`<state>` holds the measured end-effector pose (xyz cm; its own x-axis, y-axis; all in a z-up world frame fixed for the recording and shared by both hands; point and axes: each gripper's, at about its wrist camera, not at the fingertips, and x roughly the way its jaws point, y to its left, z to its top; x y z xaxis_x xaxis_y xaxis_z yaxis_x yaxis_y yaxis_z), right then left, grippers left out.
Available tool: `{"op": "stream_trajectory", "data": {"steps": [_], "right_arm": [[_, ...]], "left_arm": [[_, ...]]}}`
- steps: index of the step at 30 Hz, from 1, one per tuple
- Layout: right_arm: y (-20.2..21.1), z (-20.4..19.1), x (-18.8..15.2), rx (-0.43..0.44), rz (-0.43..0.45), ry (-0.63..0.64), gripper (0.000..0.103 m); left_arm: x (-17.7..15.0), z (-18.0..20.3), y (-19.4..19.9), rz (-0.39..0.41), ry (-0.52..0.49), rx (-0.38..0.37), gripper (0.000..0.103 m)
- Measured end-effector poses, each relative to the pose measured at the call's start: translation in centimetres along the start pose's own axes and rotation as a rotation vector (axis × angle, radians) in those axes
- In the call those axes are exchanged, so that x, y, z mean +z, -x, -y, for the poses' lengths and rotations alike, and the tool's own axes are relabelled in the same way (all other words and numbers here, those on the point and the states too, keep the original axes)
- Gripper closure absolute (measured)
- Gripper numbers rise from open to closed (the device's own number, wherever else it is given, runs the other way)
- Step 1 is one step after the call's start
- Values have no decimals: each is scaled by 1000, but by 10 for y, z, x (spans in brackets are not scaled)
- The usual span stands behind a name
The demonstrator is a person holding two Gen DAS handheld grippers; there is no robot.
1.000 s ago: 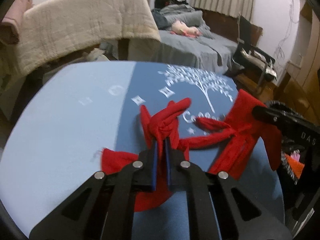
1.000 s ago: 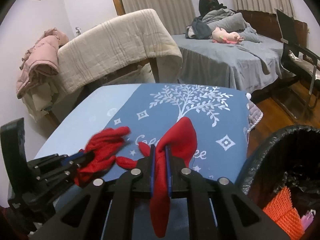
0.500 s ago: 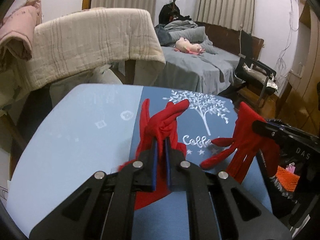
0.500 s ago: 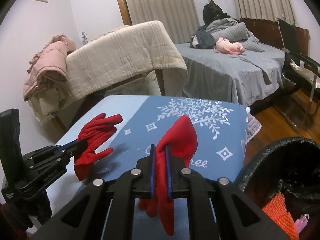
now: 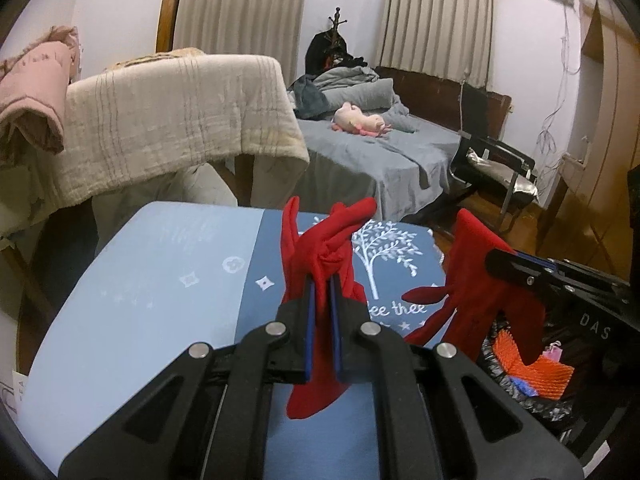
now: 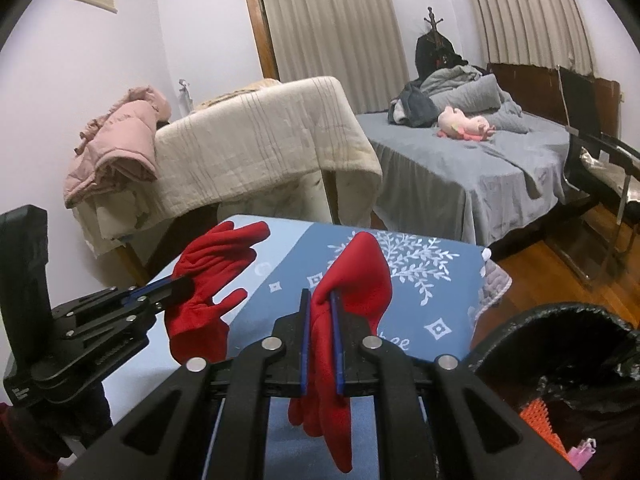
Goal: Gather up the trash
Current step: 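Carry both red gloves over the bin opening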
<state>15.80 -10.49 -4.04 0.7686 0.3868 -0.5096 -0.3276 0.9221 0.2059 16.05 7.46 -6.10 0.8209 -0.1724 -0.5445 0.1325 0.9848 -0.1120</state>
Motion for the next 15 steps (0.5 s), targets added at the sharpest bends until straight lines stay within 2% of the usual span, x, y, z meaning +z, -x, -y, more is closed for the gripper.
{"op": "stream_trajectory", "data": {"steps": [15], "right_arm": [[50,3,9,-26,69,12,94]], "left_arm": [[11,37,31,60,-32,-45,97]]}}
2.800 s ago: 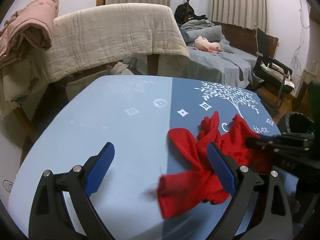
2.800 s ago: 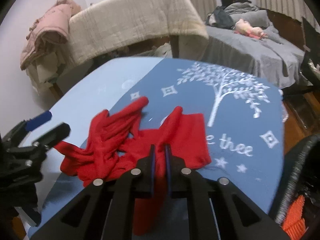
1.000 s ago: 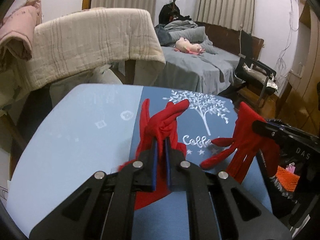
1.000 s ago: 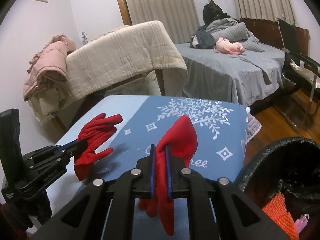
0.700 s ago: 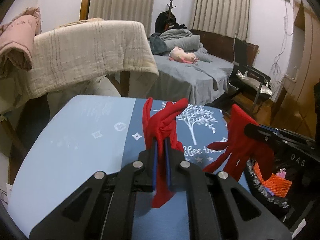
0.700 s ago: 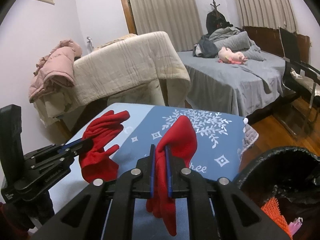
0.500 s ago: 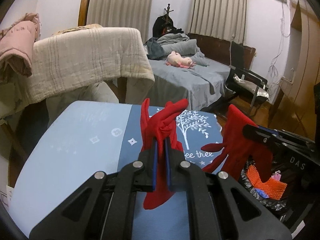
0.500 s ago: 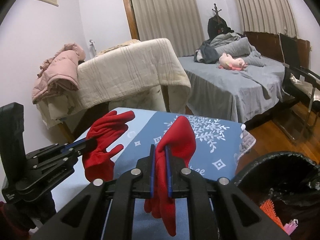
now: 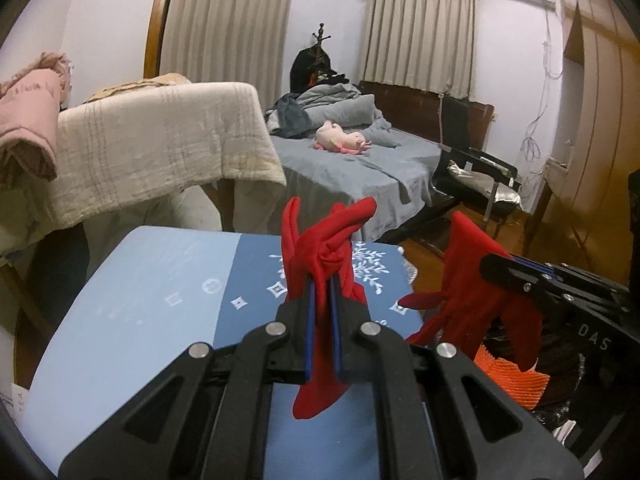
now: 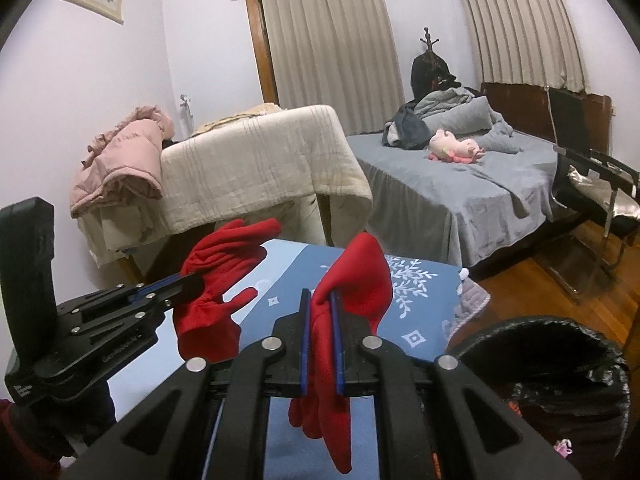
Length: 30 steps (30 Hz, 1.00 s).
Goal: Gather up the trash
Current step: 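Carry both red gloves over the bin opening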
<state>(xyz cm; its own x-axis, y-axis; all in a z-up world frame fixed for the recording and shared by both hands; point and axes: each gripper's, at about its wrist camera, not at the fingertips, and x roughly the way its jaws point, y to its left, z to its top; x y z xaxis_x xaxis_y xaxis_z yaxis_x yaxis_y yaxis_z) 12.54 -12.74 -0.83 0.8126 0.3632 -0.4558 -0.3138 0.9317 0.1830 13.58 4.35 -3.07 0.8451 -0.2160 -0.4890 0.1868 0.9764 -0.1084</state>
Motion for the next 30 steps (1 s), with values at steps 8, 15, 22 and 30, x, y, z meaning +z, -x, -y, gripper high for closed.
{"op": "stream_trajectory", "data": {"steps": [8,15,22,30], "right_arm": [[27,15,4,-31,39,-1,94],[51,35,4,-79,68,-15,94],[71,57,2,-133,84,-33,94],[95,87,-5,-204,96,-63,94]], "left_arm": [[4,28,9,20,-31,-42,97],[7,55,12,37,-67,-88,97],[8,86,10,43,-102,-147,97],[4,127,5,45,-149,-229,97]]}}
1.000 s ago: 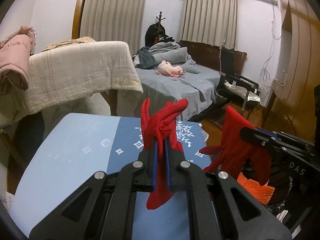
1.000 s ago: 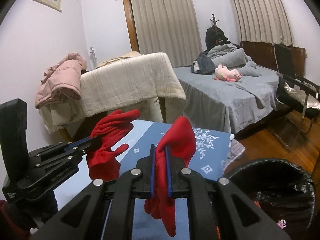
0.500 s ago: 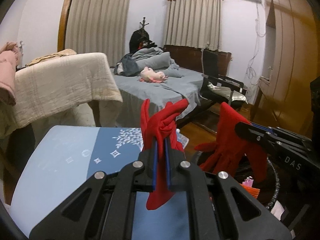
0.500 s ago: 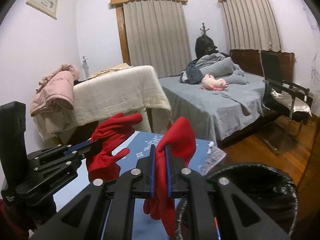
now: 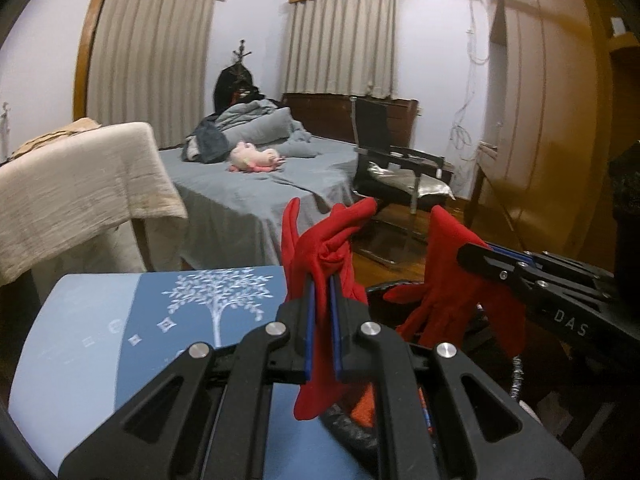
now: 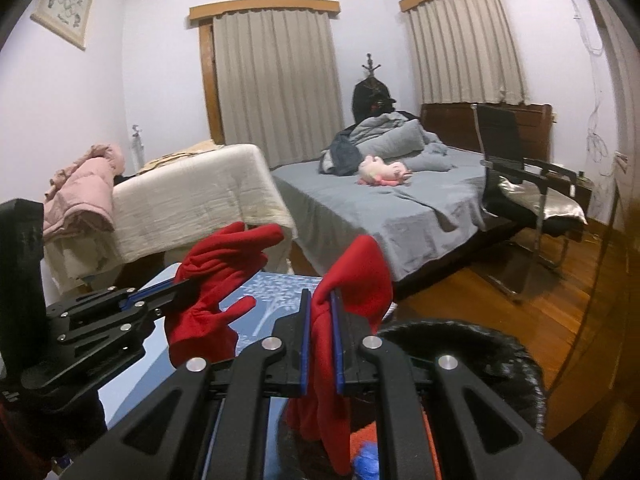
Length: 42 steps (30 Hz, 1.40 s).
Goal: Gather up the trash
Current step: 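Carry both red gloves over the bin opening, then open both tools to drop the red gloves into the bin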
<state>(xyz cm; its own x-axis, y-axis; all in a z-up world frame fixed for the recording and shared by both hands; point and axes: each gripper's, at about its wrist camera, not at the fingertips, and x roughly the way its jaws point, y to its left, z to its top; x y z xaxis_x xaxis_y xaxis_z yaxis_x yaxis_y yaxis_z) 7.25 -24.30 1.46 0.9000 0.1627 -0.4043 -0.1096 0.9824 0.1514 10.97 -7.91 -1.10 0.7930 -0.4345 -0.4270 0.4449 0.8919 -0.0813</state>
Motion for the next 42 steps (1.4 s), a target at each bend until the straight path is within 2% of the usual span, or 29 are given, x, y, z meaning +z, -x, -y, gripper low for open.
{"op": "stream_trajectory", "data": {"steps": [14,22,30,33,35,40,42], "right_arm": [[18,51,-16,-116,-11,-48,94],[12,82,-26,-166,-42,-79,94],[-1,109,-42,-197,-89,-118,94],[-8,119,-48,-202,-111,-133,91],[-12,123,-52,-206,-125,-140,90],[-16,129,-57,-218,-141,-148,78],[-14,128,-57,-220,-138,-151,67]], "left_arm": [[-5,58,-40,-34,-67,-139,97],[-17,81,-73,-64,-98,-207,97],[-30,94,-113,-135,-103,-249,96],[-33,92,-124,-161,-94,-259,92],[-35,90,-128,-176,-86,-257,80],[-37,80,-128,-181,-81,-234,68],[-36,75,-126,-180,-74,-222,63]]}}
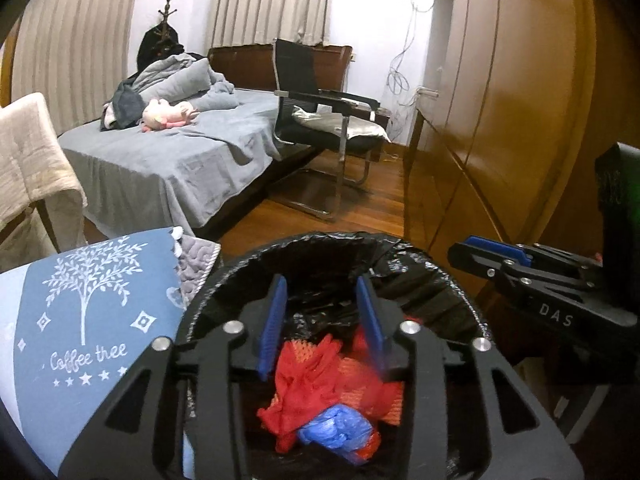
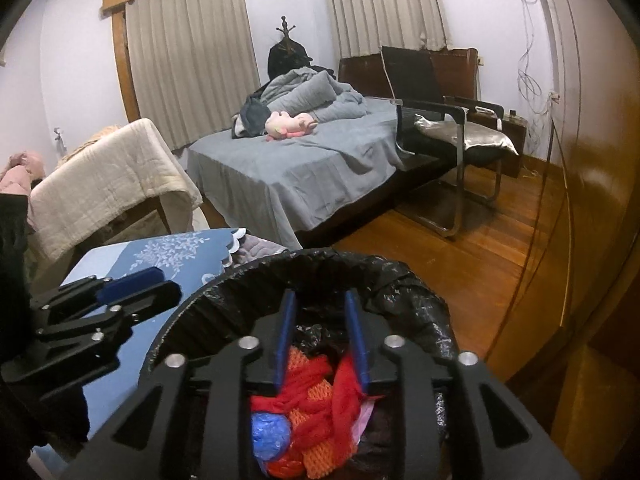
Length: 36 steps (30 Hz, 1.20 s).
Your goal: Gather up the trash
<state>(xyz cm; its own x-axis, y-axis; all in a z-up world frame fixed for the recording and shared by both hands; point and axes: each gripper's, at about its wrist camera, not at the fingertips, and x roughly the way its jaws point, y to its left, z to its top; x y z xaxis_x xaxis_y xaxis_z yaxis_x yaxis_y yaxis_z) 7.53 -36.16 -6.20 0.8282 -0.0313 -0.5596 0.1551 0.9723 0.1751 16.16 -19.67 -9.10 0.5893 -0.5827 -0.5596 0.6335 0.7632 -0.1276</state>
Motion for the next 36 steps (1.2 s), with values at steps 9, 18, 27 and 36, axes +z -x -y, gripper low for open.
{"op": "stream_trajectory", "data": {"steps": [9,18,27,36], "right_arm": [[15,-13,5,-2,27,9,23],[37,-44,6,51,30,52,6],[57,-70,-4,95,17,39,6],[75,-90,-15,117,23,45,6]], "left_arm": [[-1,-20,37,36,18,101,17],[-7,-38,79,33,59,188,7],[-27,-43,117,38,72,221,7],[-41,-41,149,72,90,254,7]]}}
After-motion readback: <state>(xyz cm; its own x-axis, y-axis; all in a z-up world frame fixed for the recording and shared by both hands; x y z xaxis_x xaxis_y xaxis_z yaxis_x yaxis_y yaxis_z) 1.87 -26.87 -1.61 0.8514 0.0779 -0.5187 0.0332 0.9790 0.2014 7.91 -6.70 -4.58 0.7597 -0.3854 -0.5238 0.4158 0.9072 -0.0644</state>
